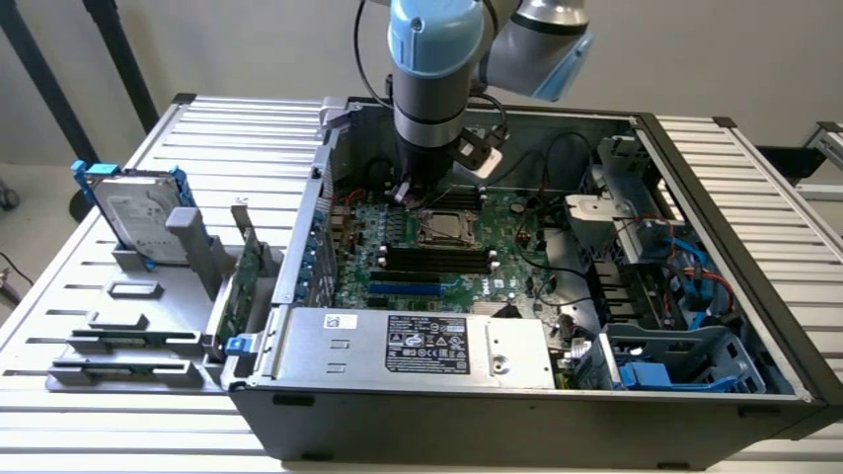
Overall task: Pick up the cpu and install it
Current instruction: 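Install the first cpu locking lever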
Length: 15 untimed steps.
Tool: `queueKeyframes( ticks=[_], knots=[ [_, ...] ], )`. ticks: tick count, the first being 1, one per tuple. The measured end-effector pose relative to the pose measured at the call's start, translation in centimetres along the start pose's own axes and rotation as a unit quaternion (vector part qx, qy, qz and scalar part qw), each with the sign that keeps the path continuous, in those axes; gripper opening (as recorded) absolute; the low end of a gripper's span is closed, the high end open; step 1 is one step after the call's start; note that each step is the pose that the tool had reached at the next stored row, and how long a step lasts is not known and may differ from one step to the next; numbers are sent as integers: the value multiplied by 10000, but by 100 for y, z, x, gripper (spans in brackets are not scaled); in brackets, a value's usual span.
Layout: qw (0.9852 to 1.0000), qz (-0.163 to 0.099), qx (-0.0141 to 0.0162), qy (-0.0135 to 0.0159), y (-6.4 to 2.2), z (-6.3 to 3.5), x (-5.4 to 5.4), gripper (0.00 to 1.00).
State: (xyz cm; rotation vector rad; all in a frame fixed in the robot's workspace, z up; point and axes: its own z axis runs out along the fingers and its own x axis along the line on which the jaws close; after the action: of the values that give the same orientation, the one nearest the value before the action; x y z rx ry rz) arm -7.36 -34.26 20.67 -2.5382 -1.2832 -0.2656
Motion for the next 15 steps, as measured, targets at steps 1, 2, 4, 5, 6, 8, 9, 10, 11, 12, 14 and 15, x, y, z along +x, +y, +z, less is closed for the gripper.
queueKeyframes(
  ticks=[1, 2, 4, 5, 6, 8, 9, 10, 11, 12, 14, 15],
  knots=[
    [10000, 0, -3, -2, -6, 6, 7, 11],
    [10000, 0, -4, -4, -13, 12, 16, 11],
    [10000, 0, -7, -8, -24, 21, 29, 11],
    [10000, -1, -7, -10, -24, 24, 30, 11],
    [10000, -1, -9, -12, -24, 25, 29, 11],
    [10000, -1, -12, -15, -24, 31, 28, 11],
    [10000, -1, -13, -16, -24, 35, 28, 11],
    [10000, -1, -13, -17, -24, 39, 28, 11],
    [10000, -1, -14, -17, -25, 43, 29, 11],
    [10000, -1, -15, -18, -26, 48, 30, 11],
    [10000, -1, -16, -18, -32, 62, 37, 11],
    [10000, -1, -16, -18, -34, 70, 40, 11]
  ],
)
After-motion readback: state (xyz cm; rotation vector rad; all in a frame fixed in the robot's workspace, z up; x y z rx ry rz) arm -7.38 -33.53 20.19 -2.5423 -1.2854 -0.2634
